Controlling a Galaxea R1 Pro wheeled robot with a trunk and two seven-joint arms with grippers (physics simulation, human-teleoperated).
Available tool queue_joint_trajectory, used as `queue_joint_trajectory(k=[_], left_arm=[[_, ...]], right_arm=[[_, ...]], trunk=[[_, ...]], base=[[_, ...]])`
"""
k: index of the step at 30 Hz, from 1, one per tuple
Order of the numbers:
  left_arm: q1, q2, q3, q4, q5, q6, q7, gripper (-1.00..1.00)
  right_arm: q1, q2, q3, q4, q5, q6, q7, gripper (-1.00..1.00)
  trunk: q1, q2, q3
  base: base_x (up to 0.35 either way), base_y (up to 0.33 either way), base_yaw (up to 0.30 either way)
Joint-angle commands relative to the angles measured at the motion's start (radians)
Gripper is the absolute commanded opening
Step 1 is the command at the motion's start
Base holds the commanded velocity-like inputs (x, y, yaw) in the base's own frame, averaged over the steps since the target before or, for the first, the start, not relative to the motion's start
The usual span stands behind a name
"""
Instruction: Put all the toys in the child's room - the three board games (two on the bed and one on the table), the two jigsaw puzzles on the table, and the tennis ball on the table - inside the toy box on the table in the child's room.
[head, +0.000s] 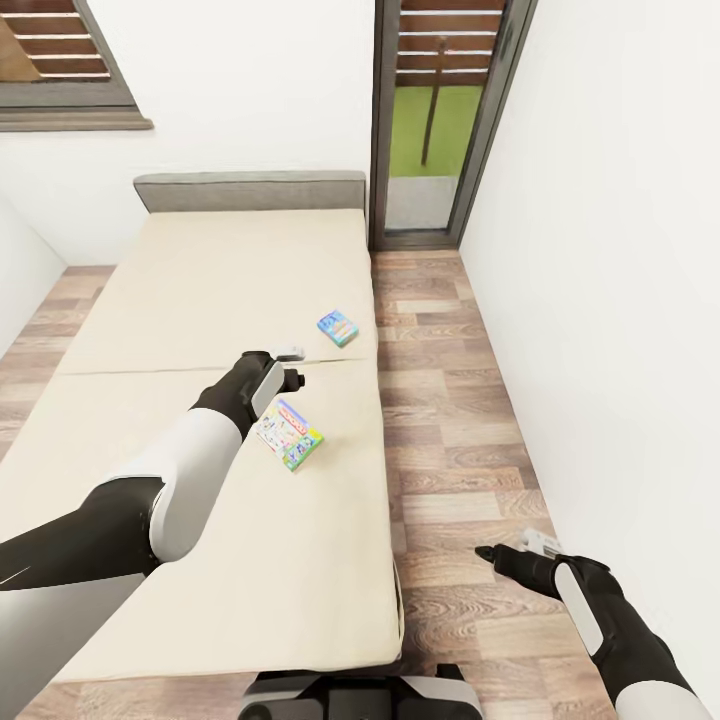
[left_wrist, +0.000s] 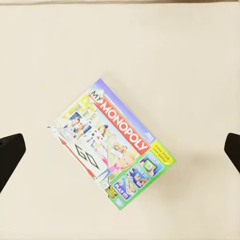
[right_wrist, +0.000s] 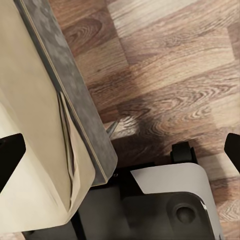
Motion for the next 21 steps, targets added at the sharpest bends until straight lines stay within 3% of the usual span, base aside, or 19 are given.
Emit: queue_joint_trajectory(k=[1,21], left_arm=[[-0.001,-0.001,0.006,-0.001,0.002,0.004,0.004,1.00],[-0.026,0.002,0.007,-0.006,0.002,0.034,0.006,1.00]], right_arm=[[0.000,0.000,-0.002,-0.001,0.003,0.006,0.005,1.00],[-0.001,0.000,-0.002,0.002,0.002,0.011,0.004,1.00]], trunk=[[0.000,-0.002,-0.003],[0.000,-0.002,-0.034]], base=[[0.000,0.000,0.000],[0.000,0.000,0.000]])
